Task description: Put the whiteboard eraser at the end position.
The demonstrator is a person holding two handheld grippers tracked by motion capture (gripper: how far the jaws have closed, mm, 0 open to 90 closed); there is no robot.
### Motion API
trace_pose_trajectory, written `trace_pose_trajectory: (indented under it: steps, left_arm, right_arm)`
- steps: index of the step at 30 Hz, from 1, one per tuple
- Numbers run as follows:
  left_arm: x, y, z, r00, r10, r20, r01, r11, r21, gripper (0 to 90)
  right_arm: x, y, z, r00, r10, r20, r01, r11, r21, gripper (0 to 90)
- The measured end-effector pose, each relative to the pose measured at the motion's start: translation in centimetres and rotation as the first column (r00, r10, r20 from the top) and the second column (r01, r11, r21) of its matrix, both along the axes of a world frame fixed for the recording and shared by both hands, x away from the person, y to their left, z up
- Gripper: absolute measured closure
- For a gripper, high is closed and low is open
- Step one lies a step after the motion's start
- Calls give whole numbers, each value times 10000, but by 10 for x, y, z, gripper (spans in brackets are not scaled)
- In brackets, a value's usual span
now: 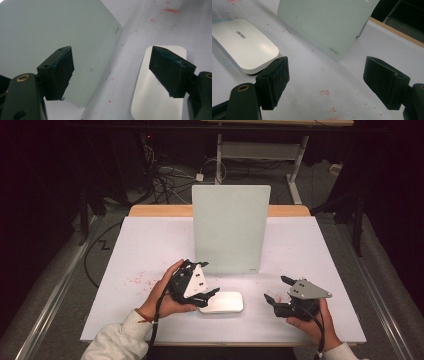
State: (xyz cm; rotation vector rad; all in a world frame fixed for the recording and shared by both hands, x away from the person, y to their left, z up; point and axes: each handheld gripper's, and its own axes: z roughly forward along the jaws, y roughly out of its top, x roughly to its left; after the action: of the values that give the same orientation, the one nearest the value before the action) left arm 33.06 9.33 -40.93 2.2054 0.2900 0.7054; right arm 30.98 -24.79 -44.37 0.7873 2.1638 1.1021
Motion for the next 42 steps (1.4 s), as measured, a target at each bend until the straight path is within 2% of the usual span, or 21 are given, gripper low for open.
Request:
trace_pose_trajectory:
  steps: [12,14,20,24,27,31,34,36,40,42]
  left_arm:
    - [-6,27,-2,9960,833,315,-816,9954,-508,196]
    - [-7,33,-4,9923,1149,464,-1117,9915,-665,196]
    - [-11,48,-10,9843,1656,606,-1603,9835,-835,196]
    - [-13,60,-13,9778,2016,577,-1956,9760,-952,196]
    - [-14,68,-18,9736,2235,452,-2183,9709,-985,190]
    - [-15,82,-27,9627,2685,334,-2647,9601,-902,186]
    - [-17,93,-35,9568,2906,1,-2892,9524,-961,184]
    - [-21,101,-42,9503,3113,-76,-3109,9470,-814,180]
    - [-27,112,-54,9404,3349,-595,-3385,9386,-663,170]
    - [-31,116,-58,9365,3446,-656,-3481,9360,-523,161]
  right_arm:
    - [-2,0,3,9998,-15,204,14,10000,50,208]
    - [-3,0,3,9998,15,210,-16,10000,71,204]
    - [-4,0,4,9996,-12,287,10,10000,75,196]
    - [-5,-1,5,9994,-80,336,76,9999,100,193]
    - [-6,-2,5,9993,-114,358,110,9999,125,187]
    - [-6,-3,5,9992,-190,348,185,9997,134,181]
    - [-6,-4,4,9993,-160,328,155,9997,173,172]
    - [-6,-5,4,9992,-259,312,254,9996,157,170]
    - [-6,-7,3,9989,-302,364,295,9994,188,166]
    - [-6,-7,3,9987,-329,381,321,9992,219,166]
